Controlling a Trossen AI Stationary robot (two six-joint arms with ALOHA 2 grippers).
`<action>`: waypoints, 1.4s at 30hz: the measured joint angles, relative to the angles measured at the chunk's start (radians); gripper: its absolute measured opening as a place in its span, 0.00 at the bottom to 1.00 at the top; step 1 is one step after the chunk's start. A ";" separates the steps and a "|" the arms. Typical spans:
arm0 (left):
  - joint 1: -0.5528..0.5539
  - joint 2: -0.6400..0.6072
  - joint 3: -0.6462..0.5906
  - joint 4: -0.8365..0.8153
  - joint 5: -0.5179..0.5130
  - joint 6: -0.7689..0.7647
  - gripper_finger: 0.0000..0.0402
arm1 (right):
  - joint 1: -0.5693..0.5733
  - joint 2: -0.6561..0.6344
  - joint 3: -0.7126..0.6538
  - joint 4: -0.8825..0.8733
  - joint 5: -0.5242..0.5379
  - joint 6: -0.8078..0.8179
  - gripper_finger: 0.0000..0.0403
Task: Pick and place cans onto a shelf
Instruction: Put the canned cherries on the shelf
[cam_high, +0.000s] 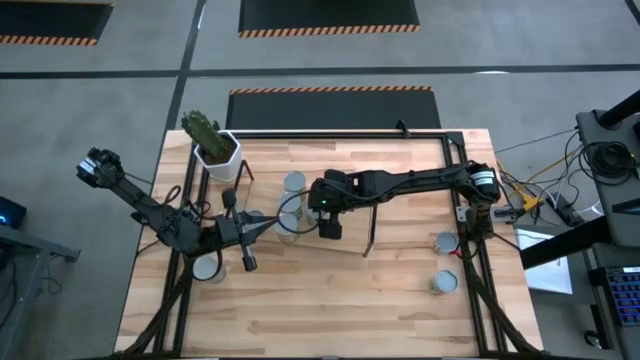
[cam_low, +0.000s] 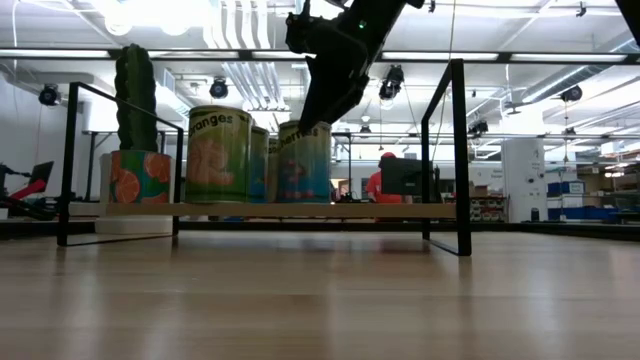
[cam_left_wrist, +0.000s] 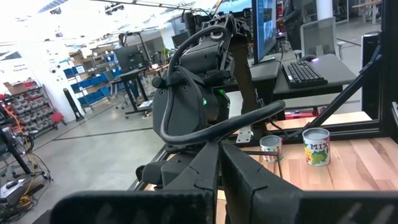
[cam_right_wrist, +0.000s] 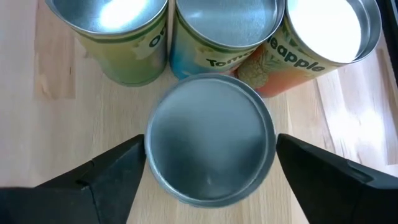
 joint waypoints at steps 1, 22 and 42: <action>0.000 0.000 0.000 0.000 0.000 0.000 0.00 | 0.000 0.000 0.000 0.000 0.000 0.000 0.87; 0.000 -0.003 0.000 -0.001 0.000 0.004 0.00 | 0.042 -0.036 0.113 -0.303 0.000 -0.009 0.66; 0.000 -0.003 0.000 0.000 0.000 0.018 0.00 | 0.005 -0.032 -0.035 -0.077 0.005 -0.096 0.03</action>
